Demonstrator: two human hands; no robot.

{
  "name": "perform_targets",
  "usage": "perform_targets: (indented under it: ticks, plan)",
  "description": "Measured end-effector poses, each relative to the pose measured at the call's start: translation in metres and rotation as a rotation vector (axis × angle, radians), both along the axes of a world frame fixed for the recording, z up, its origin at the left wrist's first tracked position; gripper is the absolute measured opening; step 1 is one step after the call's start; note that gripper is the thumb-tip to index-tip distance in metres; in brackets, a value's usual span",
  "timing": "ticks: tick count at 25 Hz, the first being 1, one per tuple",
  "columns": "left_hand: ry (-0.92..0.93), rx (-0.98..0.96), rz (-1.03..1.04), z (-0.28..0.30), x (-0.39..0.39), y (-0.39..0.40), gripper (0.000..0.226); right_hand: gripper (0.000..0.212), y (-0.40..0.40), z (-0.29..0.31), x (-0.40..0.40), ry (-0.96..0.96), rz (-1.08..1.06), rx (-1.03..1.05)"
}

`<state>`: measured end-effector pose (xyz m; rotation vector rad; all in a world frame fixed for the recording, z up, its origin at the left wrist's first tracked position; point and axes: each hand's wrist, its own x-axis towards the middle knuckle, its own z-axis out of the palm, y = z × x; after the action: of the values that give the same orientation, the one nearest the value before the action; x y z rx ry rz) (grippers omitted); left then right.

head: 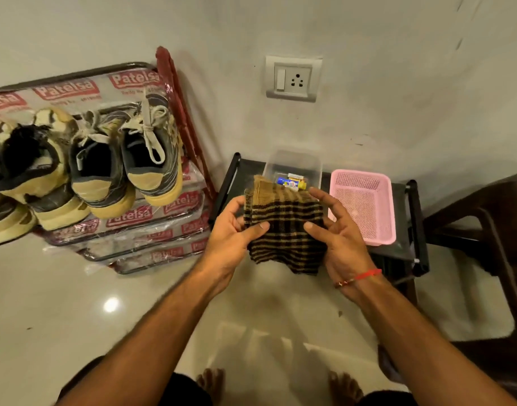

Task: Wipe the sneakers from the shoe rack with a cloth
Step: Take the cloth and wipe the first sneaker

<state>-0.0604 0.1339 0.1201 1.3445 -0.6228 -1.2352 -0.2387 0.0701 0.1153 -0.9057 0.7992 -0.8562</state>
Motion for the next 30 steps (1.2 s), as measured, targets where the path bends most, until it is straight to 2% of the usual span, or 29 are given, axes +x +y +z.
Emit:
perform_targets:
  ticks: [4,7,9,11,13,16,20,21,25,28,30]
  plan:
    - [-0.039,-0.076,0.008,0.003,-0.005,0.012,0.059,0.063,0.016,0.004,-0.006,-0.117,0.022,-0.013]
    - [0.114,-0.129,-0.029,0.014,-0.005,0.021,0.069,0.071,0.023,0.013,-0.011,-0.306,-0.049,0.055]
    - [0.168,-0.174,-0.096,0.017,-0.007,0.029,0.068,0.059,0.029,0.014,-0.01,-0.342,-0.06,0.116]
    - [0.17,-0.186,-0.142,0.012,-0.007,0.028,0.066,0.044,0.033,0.011,-0.003,-0.282,0.022,0.24]
    - [0.196,-0.18,-0.147,0.008,-0.008,0.029,0.067,0.043,0.042,0.005,0.002,-0.255,0.135,0.434]
    - [0.103,-0.149,-0.142,0.004,-0.003,0.028,0.063,0.041,0.044,-0.003,0.01,-0.192,0.149,0.48]
    - [-0.041,-0.114,0.049,0.008,0.01,0.027,0.049,0.045,0.027,-0.003,0.008,-0.327,-0.035,0.337]
    - [-0.102,-0.103,0.067,0.008,0.011,0.027,0.046,0.046,0.026,-0.002,0.008,-0.335,-0.042,0.317]
    - [-0.539,-0.071,0.167,0.005,0.022,0.025,0.035,0.044,0.023,-0.006,0.004,-0.356,0.0,0.331]
    - [-0.971,-0.09,0.38,0.014,0.053,0.027,0.027,0.037,0.021,0.004,0.005,-0.397,-0.029,0.313]
    - [-1.217,-0.071,0.483,0.024,0.081,0.028,0.024,0.029,0.019,0.007,0.007,-0.295,-0.115,0.222]
